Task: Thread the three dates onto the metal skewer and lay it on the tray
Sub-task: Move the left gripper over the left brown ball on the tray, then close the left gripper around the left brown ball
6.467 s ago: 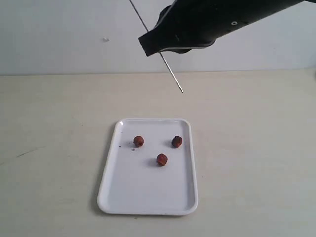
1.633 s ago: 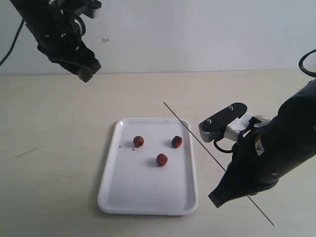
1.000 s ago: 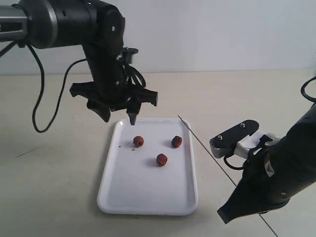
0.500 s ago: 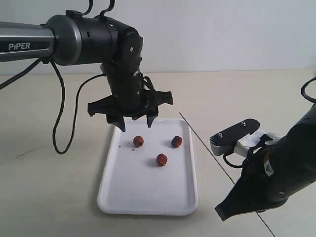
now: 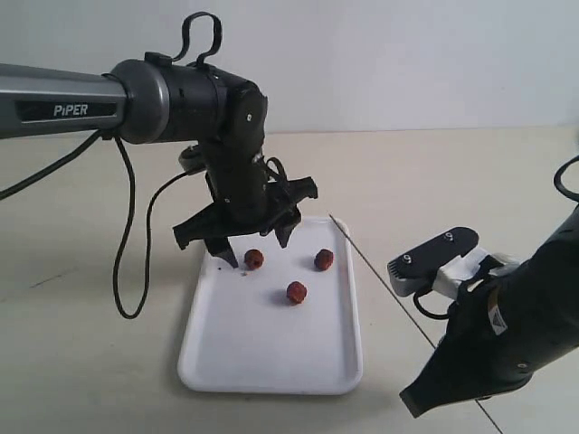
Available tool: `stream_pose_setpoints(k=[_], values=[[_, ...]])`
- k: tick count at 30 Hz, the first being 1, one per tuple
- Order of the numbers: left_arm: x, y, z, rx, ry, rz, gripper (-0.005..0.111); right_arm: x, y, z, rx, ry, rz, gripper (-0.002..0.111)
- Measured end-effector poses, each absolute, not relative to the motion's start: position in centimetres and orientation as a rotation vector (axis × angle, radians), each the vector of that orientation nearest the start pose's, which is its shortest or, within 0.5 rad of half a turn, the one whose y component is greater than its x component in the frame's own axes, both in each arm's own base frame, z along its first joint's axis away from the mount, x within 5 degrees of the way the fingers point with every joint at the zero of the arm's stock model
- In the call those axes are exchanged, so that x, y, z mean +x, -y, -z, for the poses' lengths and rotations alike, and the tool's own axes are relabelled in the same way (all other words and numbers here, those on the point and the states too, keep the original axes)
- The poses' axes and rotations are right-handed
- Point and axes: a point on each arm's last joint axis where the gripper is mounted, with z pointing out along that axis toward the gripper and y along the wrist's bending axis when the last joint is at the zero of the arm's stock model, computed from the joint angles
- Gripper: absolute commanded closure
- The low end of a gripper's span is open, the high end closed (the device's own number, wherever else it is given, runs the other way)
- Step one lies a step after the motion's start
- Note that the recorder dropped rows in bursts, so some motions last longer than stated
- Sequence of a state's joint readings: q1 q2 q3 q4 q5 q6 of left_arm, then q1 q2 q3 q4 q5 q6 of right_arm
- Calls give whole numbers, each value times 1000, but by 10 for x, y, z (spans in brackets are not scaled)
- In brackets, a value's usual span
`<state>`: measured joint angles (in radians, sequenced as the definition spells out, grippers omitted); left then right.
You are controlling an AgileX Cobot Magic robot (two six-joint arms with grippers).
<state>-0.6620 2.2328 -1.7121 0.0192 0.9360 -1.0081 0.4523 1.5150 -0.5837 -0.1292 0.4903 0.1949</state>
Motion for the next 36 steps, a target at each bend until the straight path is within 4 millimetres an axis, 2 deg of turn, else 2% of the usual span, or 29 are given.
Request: stream_pose_setpoints(k=[11,19,29,36], values=[[376,265,-133,-509,-3004,248,39,207,-95,-145,-526,-2837,-13,108],[377,270,-120,-516,-3021,293,39,207,-95,-146,-525,-2835,-14,108],[379,271,-119,-510,-3021,323,40,207,-95,-146,-525,-2835,-14,108],[379,271,-119,-502,-3023,322,62,207,-95,-146,-525,-2835,-14,108]])
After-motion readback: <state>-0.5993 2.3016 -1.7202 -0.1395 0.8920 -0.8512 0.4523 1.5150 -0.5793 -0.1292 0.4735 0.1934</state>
